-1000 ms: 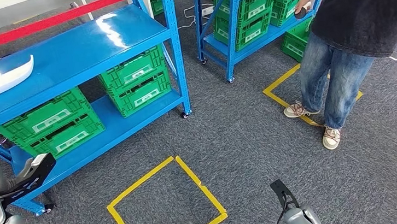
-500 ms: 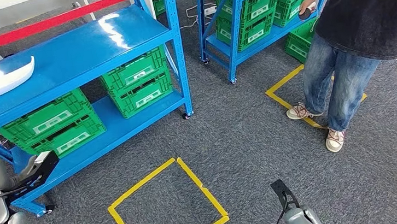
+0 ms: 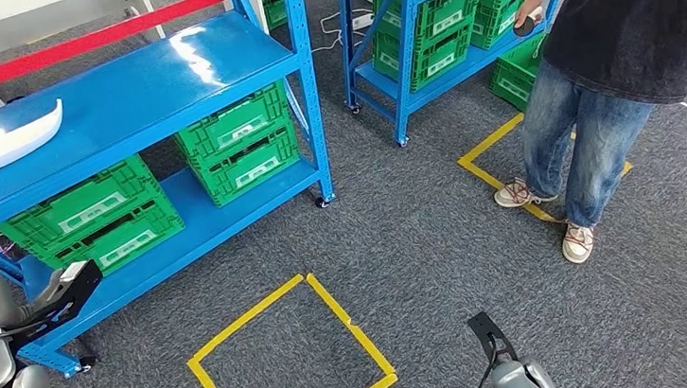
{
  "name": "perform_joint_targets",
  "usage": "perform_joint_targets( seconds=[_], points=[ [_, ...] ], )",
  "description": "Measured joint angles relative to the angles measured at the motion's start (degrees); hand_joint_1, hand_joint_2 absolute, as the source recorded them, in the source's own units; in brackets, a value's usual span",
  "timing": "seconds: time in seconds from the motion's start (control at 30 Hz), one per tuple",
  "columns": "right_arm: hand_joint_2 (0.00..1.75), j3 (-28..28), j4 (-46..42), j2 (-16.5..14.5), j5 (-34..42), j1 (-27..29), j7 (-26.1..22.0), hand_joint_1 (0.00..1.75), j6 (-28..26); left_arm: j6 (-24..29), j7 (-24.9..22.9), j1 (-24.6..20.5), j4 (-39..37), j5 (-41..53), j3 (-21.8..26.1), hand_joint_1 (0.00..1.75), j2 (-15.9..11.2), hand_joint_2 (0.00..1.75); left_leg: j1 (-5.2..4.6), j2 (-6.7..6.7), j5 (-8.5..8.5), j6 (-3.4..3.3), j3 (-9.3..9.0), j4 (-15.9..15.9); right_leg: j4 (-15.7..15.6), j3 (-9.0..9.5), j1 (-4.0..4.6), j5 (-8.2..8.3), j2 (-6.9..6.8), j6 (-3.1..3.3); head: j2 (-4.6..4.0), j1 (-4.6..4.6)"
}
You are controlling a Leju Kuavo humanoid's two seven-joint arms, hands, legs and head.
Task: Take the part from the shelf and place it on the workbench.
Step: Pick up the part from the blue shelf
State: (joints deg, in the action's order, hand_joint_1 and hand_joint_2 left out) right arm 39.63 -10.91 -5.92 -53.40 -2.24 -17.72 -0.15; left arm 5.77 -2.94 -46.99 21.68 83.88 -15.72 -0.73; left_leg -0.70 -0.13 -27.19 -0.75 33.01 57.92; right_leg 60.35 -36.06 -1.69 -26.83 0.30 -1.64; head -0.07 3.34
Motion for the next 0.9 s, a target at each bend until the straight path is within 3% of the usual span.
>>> perform_joint_targets(
  seconds=[0.07, 0.13, 0.17, 0.2, 0.27, 0.33, 0.37, 0.5, 0.57, 0.63, 0.67, 0.7, 0.73, 0.8, 0.83, 0.9],
  points=[
    [0.00, 0.0, 0.0, 0.0, -0.2, 0.0, 0.0, 0.00, 0.0, 0.0, 0.0, -0.2, 0.1, 0.0, 0.0, 0.00, 0.2, 0.00, 0.38, 0.15, 0.32, -0.34, -0.64, -0.8, 4.4, -2.12, 0.10, -2.22, -0.06, -0.25, 0.00, 0.05],
    [0.00, 0.0, 0.0, 0.0, -0.3, 0.1, 0.0, 0.00, 0.0, 0.1, 0.1, -0.2, 0.0, 0.0, 0.0, 0.00, 0.3, 0.00, 0.39, 0.19, 0.12, -0.59, -0.74, -0.7, 11.6, -5.93, 0.16, -5.18, -0.06, -0.51, 0.00, 0.10],
    [0.00, 0.0, 0.0, 0.1, -0.4, 0.1, 0.0, 0.00, 0.0, 0.1, 0.1, 0.0, 0.0, -0.1, 0.0, 0.00, 0.3, 0.00, 0.40, 0.17, -0.07, -0.58, -0.78, -0.5, 13.9, -7.32, 0.12, -5.63, -0.07, -0.64, 0.00, 0.11],
    [0.00, 0.0, 0.0, 0.1, -0.5, 0.1, 0.0, 0.00, 0.1, 0.1, 0.2, 0.1, 0.0, -0.1, 0.0, 0.00, 0.4, 0.00, 0.44, 0.12, -0.31, -0.46, -0.87, -0.4, 14.2, -7.74, 0.09, -5.00, -0.08, -0.75, 0.00, 0.11],
    [0.00, 0.0, 0.0, 0.1, -0.5, 0.1, 0.0, 0.00, 0.1, 0.1, 0.3, 0.3, 0.0, -0.1, 0.0, 0.00, 0.4, 0.00, 0.68, 0.05, -1.07, 0.04, -1.22, 0.2, 8.3, -5.25, -0.04, -1.13, -0.19, -0.95, 0.00, 0.11],
    [0.00, 0.0, 0.0, 0.1, -0.5, 0.1, 0.0, 0.00, 0.1, 0.1, 0.3, 0.2, 0.0, -0.1, 0.0, 0.00, 0.4, 0.00, 0.64, 0.01, -2.02, 0.77, -1.29, 1.0, 2.0, -2.08, -0.02, 1.05, -0.24, -0.72, 0.00, 0.12],
    [0.00, 0.0, 0.0, 0.1, -0.5, 0.1, 0.0, 0.00, 0.1, 0.1, 0.3, 0.1, 0.0, -0.1, 0.0, 0.00, 0.4, 0.00, 0.54, -0.02, -2.37, 1.08, -1.28, 1.2, 0.7, -1.35, 0.03, 1.05, -0.20, -0.33, 0.00, 0.12],
    [0.00, 0.0, 0.0, -0.1, -0.6, 0.1, 0.0, 0.00, 0.2, 0.1, 0.3, 0.1, 0.0, -0.1, 0.0, 0.00, 0.5, 0.00, 0.45, -0.13, -3.15, 2.17, -1.42, 1.5, 0.2, -0.63, 0.04, 0.10, -0.03, 1.49, 0.00, 0.02],
    [0.00, 0.0, 0.0, -0.1, -0.7, 0.0, 0.0, 0.00, 0.2, 0.1, 0.3, 0.0, 0.1, -0.1, 0.0, 0.00, 0.5, 0.00, 0.58, -0.09, -4.84, 2.72, 0.61, 5.6, 0.0, 0.24, -0.14, -0.34, -0.02, 2.20, 0.00, -0.22],
    [0.00, 0.0, 0.0, -0.1, -0.8, 0.1, 0.0, 0.00, 0.2, 0.1, 0.3, 0.2, 0.0, -0.1, 0.0, 0.00, 0.5, 0.00, 0.69, -0.08, -7.21, 3.04, 5.32, 13.5, -0.1, 1.06, -0.12, -1.01, 0.04, 2.54, 0.00, -0.38],
    [0.00, 0.0, 0.0, -0.1, -0.9, 0.1, 0.0, 0.00, 0.2, 0.1, 0.2, 0.4, 0.0, -0.1, 0.0, 0.00, 0.4, 0.00, 0.72, -0.08, -7.59, 3.07, 7.54, 16.5, -0.1, 1.49, -0.09, -1.40, 0.09, 2.57, 0.00, -0.39],
    [0.00, 0.0, 0.0, -0.1, -0.9, 0.2, 0.0, 0.00, 0.2, 0.1, 0.2, 0.6, -0.1, -0.1, 0.0, 0.00, 0.4, 0.00, 0.72, -0.08, -6.78, 2.98, 8.86, 17.6, -0.1, 1.99, -0.06, -1.81, 0.16, 2.55, 0.00, -0.39],
    [0.00, 0.0, 0.0, -0.1, -1.0, 0.2, 0.0, 0.00, 0.2, 0.1, 0.2, 0.8, -0.1, -0.1, 0.0, 0.00, 0.4, 0.00, 0.70, -0.08, -4.74, 2.76, 8.97, 16.2, -0.1, 2.61, -0.01, -2.24, 0.22, 2.51, 0.00, -0.39],
    [0.00, 0.0, 0.0, -0.1, -1.1, 0.2, -0.1, 0.00, 0.2, 0.3, 0.1, 0.8, -0.1, -0.1, 0.0, 0.00, 0.3, 0.00, 0.48, -0.12, 0.69, 1.88, 6.62, 8.9, -0.2, 3.91, 0.07, -3.20, 0.30, 2.36, 0.00, -0.38],
    [0.00, 0.0, 0.0, -0.2, -1.2, 0.1, -0.1, 0.00, 0.2, 0.5, 0.0, 0.8, -0.1, -0.1, 0.0, 0.00, 0.2, 0.00, 0.24, -0.13, 2.32, 1.41, 5.14, 5.4, -0.3, 4.44, 0.12, -3.62, 0.35, 2.15, 0.00, -0.43],
    [0.00, 0.0, 0.1, -0.3, -1.3, 0.0, -0.1, 0.00, 0.2, 0.7, 0.0, 0.7, -0.1, -0.2, 0.0, 0.00, 0.0, 0.00, -0.25, -0.13, 2.49, 0.83, 3.44, 1.9, -0.6, 4.93, 0.04, -3.92, 0.39, 1.50, 0.00, -0.53]
  ],
)
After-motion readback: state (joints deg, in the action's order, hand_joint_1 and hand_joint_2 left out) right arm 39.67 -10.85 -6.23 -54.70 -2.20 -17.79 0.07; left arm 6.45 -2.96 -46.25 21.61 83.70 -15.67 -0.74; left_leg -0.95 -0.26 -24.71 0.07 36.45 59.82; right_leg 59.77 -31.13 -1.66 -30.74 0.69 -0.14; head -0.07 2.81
